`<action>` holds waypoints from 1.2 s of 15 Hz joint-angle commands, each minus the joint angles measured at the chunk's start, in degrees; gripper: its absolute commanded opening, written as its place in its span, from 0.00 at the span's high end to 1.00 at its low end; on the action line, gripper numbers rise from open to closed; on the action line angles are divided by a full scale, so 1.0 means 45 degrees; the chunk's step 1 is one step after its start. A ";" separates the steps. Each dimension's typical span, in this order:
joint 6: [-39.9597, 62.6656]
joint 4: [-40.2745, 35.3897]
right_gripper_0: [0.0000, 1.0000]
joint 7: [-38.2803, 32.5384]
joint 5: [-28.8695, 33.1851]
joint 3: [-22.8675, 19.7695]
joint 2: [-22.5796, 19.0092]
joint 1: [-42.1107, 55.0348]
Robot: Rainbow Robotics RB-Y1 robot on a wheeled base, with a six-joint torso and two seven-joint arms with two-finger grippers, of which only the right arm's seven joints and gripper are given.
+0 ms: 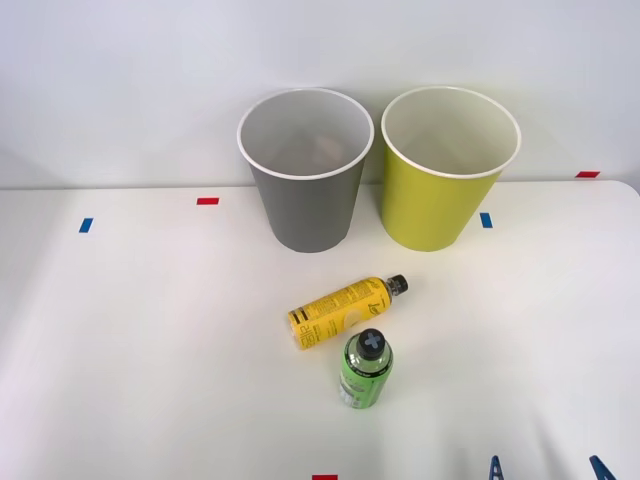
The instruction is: Put cans in the gray bin, plastic bottles in the light green bin
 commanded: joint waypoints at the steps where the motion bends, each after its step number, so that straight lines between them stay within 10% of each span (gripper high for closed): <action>1: -0.0019 -0.0002 0.00 0.0687 -0.0092 0.0282 0.0008 0.0307; 18: 0.0020 -0.0002 0.00 0.0766 -0.0053 0.0321 0.0008 0.0307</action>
